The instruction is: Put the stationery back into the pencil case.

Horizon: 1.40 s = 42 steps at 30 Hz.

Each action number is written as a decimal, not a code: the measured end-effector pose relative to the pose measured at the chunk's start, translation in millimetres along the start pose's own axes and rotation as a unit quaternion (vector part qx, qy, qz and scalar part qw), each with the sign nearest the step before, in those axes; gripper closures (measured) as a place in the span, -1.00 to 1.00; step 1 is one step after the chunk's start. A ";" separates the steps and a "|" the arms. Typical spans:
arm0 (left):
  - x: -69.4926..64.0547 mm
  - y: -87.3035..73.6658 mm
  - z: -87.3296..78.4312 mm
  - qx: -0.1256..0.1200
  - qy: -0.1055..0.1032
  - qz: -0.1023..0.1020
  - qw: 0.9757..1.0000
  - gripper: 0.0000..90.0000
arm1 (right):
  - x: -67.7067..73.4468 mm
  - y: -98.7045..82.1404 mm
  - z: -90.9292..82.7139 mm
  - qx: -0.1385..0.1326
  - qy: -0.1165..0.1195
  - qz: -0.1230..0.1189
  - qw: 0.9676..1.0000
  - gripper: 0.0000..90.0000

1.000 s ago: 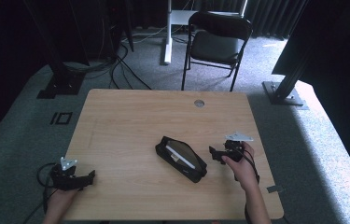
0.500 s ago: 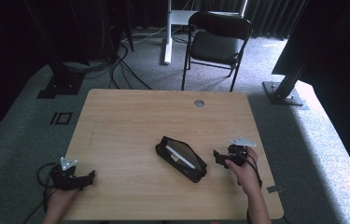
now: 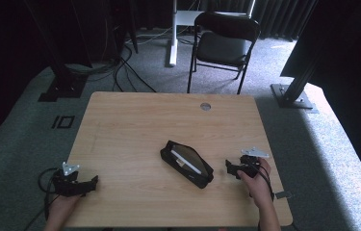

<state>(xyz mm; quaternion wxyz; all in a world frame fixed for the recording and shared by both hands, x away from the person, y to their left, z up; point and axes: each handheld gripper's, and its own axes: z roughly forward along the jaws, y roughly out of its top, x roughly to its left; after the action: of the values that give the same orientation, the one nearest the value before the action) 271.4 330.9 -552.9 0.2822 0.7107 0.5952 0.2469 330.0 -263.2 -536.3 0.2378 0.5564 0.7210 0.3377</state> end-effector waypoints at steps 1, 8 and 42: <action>0.0 0.0 0.0 0.000 0.000 0.000 1.000 -0.99 | -0.6 -1.7 -0.3 0.000 -0.001 0.000 1.000 -0.72; 0.1 0.0 -0.1 0.001 0.000 0.001 1.000 -0.99 | -4.8 -13.8 -4.4 0.000 -0.022 0.016 1.000 -0.73; 0.1 0.0 0.0 0.000 0.000 0.000 1.000 -0.99 | -25.8 -45.2 -19.8 0.012 -0.081 0.063 0.995 -0.73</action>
<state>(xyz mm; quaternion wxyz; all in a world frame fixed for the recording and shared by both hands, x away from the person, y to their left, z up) 271.4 331.0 -552.9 0.2817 0.7111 0.5950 0.2469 293.7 -299.3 -558.1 0.2665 0.6294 0.6668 0.2972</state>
